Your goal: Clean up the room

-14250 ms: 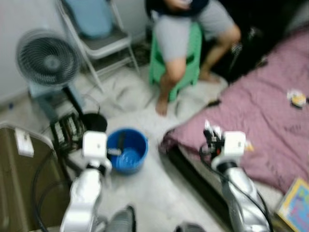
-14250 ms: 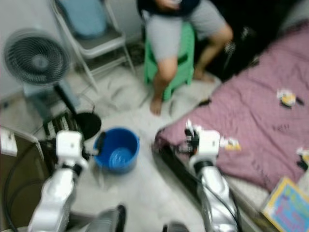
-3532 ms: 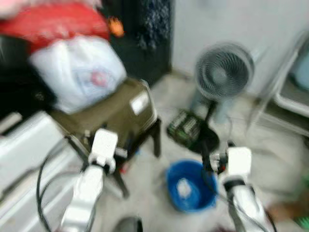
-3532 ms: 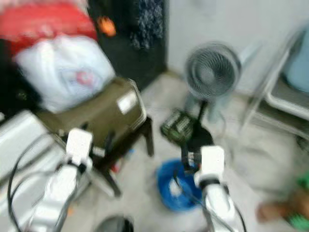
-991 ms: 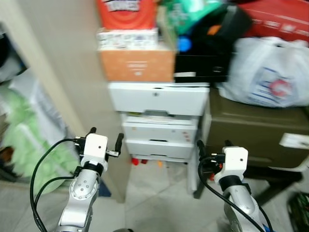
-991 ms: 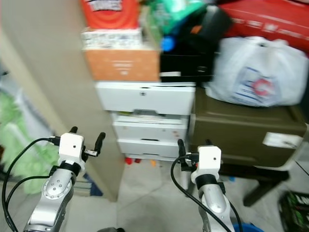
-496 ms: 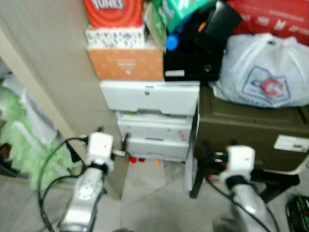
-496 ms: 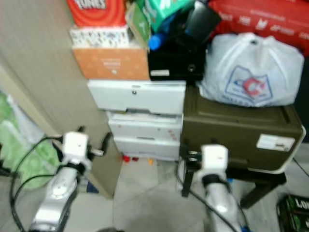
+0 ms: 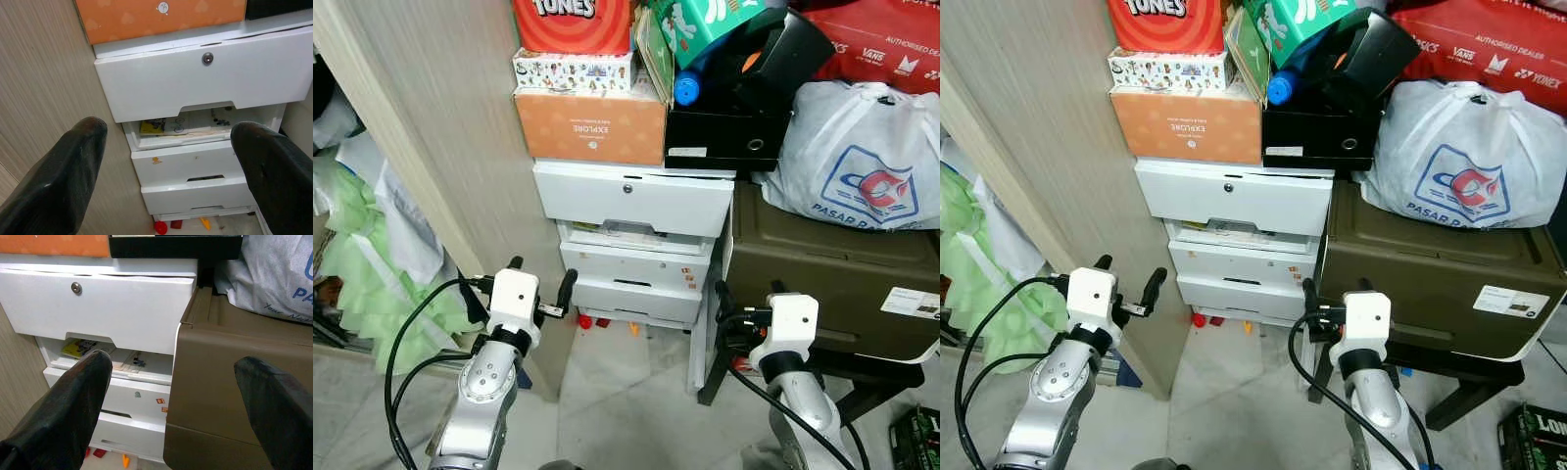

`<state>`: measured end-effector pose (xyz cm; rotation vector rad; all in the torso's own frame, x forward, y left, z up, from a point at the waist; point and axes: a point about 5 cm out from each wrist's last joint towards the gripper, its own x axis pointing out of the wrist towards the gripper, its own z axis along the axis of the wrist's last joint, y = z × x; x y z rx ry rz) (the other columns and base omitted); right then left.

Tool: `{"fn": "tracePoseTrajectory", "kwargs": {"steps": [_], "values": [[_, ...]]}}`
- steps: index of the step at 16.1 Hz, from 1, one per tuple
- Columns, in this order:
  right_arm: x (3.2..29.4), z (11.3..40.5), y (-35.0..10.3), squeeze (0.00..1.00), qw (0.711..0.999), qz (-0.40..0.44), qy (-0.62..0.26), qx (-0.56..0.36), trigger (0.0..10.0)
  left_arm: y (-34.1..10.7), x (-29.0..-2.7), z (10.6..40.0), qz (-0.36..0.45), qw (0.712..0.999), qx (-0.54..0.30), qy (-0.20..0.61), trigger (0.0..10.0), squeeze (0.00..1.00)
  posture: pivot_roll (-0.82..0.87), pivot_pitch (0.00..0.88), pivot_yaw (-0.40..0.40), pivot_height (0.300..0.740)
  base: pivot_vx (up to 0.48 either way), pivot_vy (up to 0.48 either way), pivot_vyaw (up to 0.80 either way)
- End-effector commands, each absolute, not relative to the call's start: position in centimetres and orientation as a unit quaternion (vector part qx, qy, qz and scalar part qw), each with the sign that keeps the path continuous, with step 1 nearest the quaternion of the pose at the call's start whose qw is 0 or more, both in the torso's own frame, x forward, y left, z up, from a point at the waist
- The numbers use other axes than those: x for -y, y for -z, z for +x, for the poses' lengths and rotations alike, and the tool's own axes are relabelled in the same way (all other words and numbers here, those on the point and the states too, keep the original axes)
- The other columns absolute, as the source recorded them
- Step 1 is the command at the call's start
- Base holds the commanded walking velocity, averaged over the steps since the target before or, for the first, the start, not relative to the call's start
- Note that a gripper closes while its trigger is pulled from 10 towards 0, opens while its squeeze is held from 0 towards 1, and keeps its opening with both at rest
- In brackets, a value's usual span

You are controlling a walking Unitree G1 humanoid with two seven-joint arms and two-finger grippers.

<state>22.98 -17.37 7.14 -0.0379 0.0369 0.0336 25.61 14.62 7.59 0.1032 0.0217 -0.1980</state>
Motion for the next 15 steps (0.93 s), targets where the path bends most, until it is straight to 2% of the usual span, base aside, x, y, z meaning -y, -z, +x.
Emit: {"fn": "tracePoseTrajectory", "kwargs": {"steps": [1, 10, 15], "values": [[17.47, 22.97, -7.02, 0.00, 0.999, -0.016, -0.015, -0.025, 10.0, -7.88, -14.61, 25.49, 0.053, 0.993, -0.006, 0.105, 10.0, 0.00, -0.05, 0.054, 0.050, 0.740, 0.270, 0.000, 0.00], [17.57, 23.14, -7.10, 0.00, 0.999, -0.021, -0.025, -0.027, 10.0, -7.47, -14.50, 24.99, 0.047, 0.994, -0.013, 0.098, 10.0, 0.00, -0.05, 0.058, 0.031, 0.740, 0.296, 0.000, 0.00], [17.75, 23.00, -7.01, 0.00, 0.999, -0.025, -0.024, -0.034, 10.0, -7.11, -14.83, 24.56, 0.041, 0.996, -0.020, 0.075, 10.0, 0.00, -0.04, 0.064, 0.018, 0.740, 0.000, 0.000, 0.00]]}}
